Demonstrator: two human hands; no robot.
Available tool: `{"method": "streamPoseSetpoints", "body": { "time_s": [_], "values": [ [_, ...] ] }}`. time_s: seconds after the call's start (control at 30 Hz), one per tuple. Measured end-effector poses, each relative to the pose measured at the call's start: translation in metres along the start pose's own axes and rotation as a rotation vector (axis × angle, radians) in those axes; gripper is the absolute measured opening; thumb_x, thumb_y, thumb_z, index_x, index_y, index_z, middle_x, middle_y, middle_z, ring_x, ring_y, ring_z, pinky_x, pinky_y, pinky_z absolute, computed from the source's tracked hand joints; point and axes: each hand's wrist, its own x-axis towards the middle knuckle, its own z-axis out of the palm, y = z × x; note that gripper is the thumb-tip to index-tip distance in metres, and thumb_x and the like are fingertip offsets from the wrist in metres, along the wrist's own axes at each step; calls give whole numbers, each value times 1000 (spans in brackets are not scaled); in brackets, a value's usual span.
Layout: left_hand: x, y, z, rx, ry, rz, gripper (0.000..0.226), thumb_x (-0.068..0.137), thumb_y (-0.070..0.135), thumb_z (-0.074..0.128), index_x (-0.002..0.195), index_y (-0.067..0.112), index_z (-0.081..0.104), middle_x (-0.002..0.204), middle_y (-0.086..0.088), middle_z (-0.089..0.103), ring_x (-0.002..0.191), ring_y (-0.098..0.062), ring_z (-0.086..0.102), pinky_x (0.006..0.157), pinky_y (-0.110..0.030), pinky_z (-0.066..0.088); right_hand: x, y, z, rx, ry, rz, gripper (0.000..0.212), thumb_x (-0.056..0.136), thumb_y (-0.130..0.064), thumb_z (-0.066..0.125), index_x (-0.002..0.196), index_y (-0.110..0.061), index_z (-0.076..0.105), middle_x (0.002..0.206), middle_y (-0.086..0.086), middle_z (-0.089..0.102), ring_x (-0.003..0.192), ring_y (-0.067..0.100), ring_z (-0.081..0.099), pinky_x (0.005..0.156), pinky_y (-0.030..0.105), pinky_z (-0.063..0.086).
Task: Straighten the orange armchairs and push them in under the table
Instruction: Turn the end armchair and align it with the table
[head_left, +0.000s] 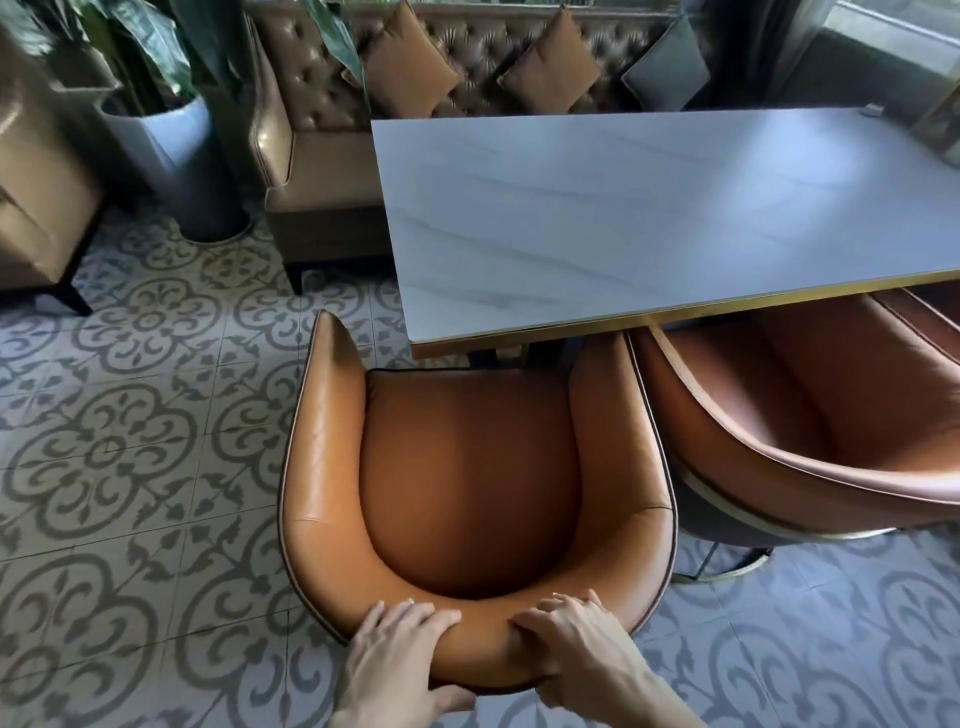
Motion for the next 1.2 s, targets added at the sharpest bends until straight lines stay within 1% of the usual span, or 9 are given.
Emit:
{"method": "streamPoseSetpoints", "body": {
  "time_s": [0.17, 0.27, 0.4, 0.53, 0.67, 0.73, 0.87, 1.0, 1.2],
  "values": [
    [2, 12, 5, 41, 18, 1, 97, 62, 83, 62, 147, 45, 35, 147, 20, 43, 140, -7, 33, 120, -36, 11, -7, 8, -1, 11, 6, 8, 79, 71, -25, 81, 142, -36, 49, 141, -12, 56, 136, 14, 46, 115, 44, 29],
    [0, 17, 7, 60, 33, -2, 92, 65, 82, 63, 145, 42, 39, 144, 19, 46, 137, -8, 35, 120, -37, 13, -8, 11, -2, -34, -6, 0, 80, 71, -30, 82, 143, -35, 48, 137, -11, 59, 131, 15, 50, 111, 45, 34],
    [1, 26, 12, 73, 63, -25, 92, 68, 81, 64, 146, 41, 39, 146, 17, 47, 138, -11, 36, 120, -39, 14, -10, 21, -3, -11, 28, -15, 77, 72, -32, 82, 142, -35, 49, 136, -11, 60, 127, 16, 54, 111, 46, 36],
    [6, 45, 26, 85, 111, -57, 91, 68, 84, 60, 146, 43, 38, 148, 18, 45, 139, -10, 35, 120, -39, 14, -15, 44, -6, -38, 28, -31, 79, 72, -30, 81, 144, -38, 49, 138, -12, 60, 127, 16, 55, 110, 44, 38],
    [16, 75, 42, 67, 163, -78, 90, 69, 85, 59, 147, 44, 37, 147, 19, 45, 139, -10, 35, 120, -39, 14, -20, 79, -10, -30, 78, -55, 80, 70, -31, 82, 142, -39, 51, 138, -13, 60, 125, 15, 55, 110, 42, 38],
    [16, 83, 47, 63, 148, -92, 90, 70, 85, 57, 148, 45, 35, 150, 18, 43, 141, -10, 32, 121, -39, 12, -22, 89, -10, -64, 58, -88, 78, 70, -31, 84, 141, -38, 52, 138, -12, 61, 124, 16, 55, 109, 44, 37],
    [14, 88, 54, 44, 164, -131, 92, 71, 86, 55, 150, 48, 30, 157, 19, 36, 147, -9, 24, 123, -38, 6, -24, 97, -3, -36, 88, -121, 79, 71, -29, 85, 142, -36, 51, 139, -9, 60, 128, 17, 52, 113, 49, 30],
    [13, 90, 55, 23, 171, -138, 91, 71, 85, 57, 151, 50, 29, 157, 20, 34, 148, -7, 23, 124, -37, 5, -22, 101, 0, -51, 102, -153, 80, 70, -30, 83, 143, -35, 50, 138, -6, 61, 129, 20, 50, 108, 44, 32],
    [15, 90, 53, 24, 142, -142, 88, 74, 80, 61, 150, 49, 30, 158, 17, 34, 148, -9, 23, 124, -39, 5, -20, 101, 7, -88, 101, -154, 82, 74, -31, 81, 147, -37, 45, 142, -5, 58, 138, 24, 43, 107, 45, 30]
  ]
}}
